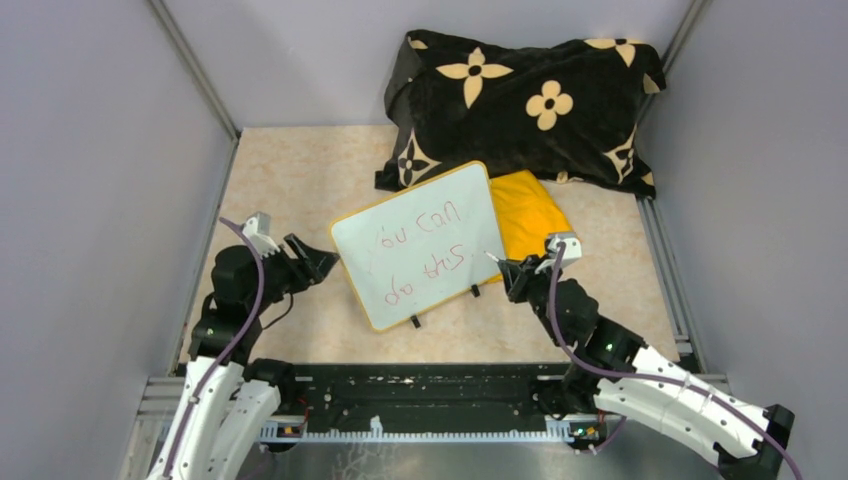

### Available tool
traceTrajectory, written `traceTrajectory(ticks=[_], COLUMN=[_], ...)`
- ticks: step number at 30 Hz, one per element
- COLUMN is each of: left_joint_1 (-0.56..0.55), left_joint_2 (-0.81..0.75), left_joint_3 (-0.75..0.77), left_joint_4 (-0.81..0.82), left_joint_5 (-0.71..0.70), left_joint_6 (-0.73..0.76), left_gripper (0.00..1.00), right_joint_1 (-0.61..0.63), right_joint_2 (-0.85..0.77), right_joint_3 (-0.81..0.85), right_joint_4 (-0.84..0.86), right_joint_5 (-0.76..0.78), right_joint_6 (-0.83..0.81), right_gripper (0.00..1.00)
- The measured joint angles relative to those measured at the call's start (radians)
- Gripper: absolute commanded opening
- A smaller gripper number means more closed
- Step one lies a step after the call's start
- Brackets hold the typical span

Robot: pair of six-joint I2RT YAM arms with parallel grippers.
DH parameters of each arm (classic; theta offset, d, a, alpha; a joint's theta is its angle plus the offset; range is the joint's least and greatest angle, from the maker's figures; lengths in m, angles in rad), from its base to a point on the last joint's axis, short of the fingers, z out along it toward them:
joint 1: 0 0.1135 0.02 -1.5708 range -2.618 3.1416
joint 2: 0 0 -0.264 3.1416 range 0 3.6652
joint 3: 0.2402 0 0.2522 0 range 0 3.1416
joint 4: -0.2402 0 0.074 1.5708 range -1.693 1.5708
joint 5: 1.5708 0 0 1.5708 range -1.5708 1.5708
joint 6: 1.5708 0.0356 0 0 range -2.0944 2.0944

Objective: Write a sentence on the whiteboard

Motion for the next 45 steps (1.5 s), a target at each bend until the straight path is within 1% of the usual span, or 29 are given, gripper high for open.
traceTrajectory(ticks=[5, 8, 12, 16, 25, 28, 34, 37, 40, 45], left_joint_1=[0.000, 0.000, 0.000, 0.000, 0.000, 0.000, 0.000, 0.000, 0.000, 0.007], left_joint_2=[-0.004, -0.003, 0.000, 0.015, 0.104, 0.094, 0.092, 0.169, 0.336, 0.467], left_joint_3=[0.049, 0.050, 0.050, 0.050, 0.085, 0.093, 0.093, 0.102, 0.159, 0.211], left_joint_4=[-0.111, -0.163, -0.216, -0.259, -0.321, -0.309, -0.232, -0.203, -0.201, -0.202], left_joint_5=[-0.113, -0.189, -0.295, -0.412, -0.610, -0.659, -0.680, -0.688, -0.693, -0.679], left_joint_6=[-0.031, -0.065, -0.114, -0.171, -0.259, -0.280, -0.266, -0.229, -0.178, -0.130], left_gripper=[0.83, 0.91, 0.98, 0.99, 0.99, 0.99, 0.99, 0.99, 0.99, 0.99], right_joint_1=[0.000, 0.000, 0.000, 0.000, 0.000, 0.000, 0.000, 0.000, 0.000, 0.000], right_joint_2=[-0.023, -0.037, -0.058, -0.091, -0.103, -0.103, -0.095, -0.085, -0.084, -0.091], right_joint_3=[0.013, 0.015, 0.015, 0.015, 0.015, 0.015, 0.015, 0.015, 0.015, 0.015], right_joint_4=[-0.003, -0.005, -0.017, -0.020, -0.021, -0.020, -0.009, -0.002, -0.001, 0.000], right_joint_5=[-0.010, -0.022, -0.029, -0.035, -0.057, -0.062, -0.075, -0.082, -0.084, -0.086], right_joint_6=[-0.007, -0.011, -0.011, -0.011, -0.011, -0.011, -0.010, -0.010, -0.011, -0.015], right_gripper=[0.00, 0.00, 0.00, 0.00, 0.00, 0.00, 0.00, 0.00, 0.00, 0.00])
